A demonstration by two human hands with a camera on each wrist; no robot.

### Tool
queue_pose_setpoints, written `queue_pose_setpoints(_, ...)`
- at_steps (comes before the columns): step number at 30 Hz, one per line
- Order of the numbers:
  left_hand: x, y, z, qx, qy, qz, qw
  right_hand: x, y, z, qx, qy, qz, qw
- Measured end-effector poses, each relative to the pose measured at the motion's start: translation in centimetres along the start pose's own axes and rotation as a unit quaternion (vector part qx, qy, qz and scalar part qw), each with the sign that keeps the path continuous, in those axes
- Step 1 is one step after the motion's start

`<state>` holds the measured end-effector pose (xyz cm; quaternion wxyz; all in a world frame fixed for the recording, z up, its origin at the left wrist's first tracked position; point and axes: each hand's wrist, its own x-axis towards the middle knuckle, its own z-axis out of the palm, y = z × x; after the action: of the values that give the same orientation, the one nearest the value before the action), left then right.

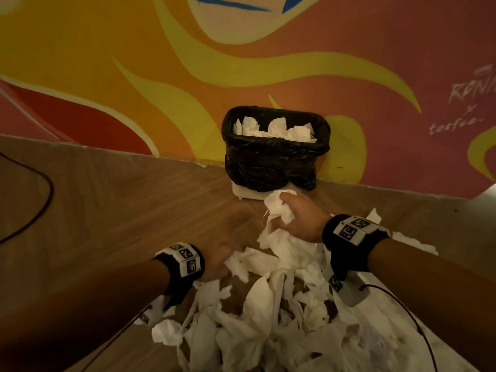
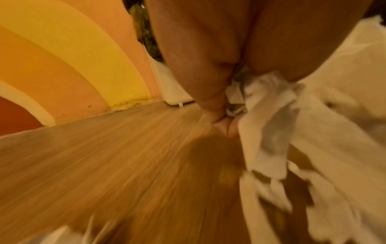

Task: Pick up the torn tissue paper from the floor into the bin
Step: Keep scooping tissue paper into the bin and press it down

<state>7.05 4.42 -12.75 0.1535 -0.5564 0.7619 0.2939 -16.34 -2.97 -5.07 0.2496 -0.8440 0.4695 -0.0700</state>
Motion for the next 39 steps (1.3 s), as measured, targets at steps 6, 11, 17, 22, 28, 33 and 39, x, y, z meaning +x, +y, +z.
queue_pose_setpoints(6,-0.3,2.3,-6.6,-0.189,0.114,0.01,0.975,0.4,0.8,-2.5,0.094,-0.005,0.033,0.995)
queue_pose_setpoints(11,-1.0,4.5,-12.1,-0.212,0.243,0.003,0.947,1.4,1.2,-5.1,0.023,0.023,0.027,0.999)
queue_pose_setpoints(17,-0.6,5.5,-19.8,-0.28,0.443,-0.004,0.852,2.5,-1.5,-10.6,0.101,0.185,0.021,0.977)
queue_pose_setpoints(22,0.3,6.3,-24.6,-0.393,0.477,0.043,0.785,4.5,-3.2,-14.4,0.297,0.331,0.011,0.896)
queue_pose_setpoints(28,3.9,7.1,-24.8,-0.294,0.519,0.038,0.802,7.4,-2.3,-15.0,0.356,0.352,0.012,0.866)
queue_pose_setpoints(33,7.4,6.2,-22.6,-0.147,0.333,-0.068,0.929,9.6,0.8,-12.4,0.199,0.303,0.069,0.93)
queue_pose_setpoints(39,7.8,5.4,-23.1,-0.049,0.255,-0.109,0.959,10.1,3.4,-11.5,-0.044,0.13,0.085,0.987)
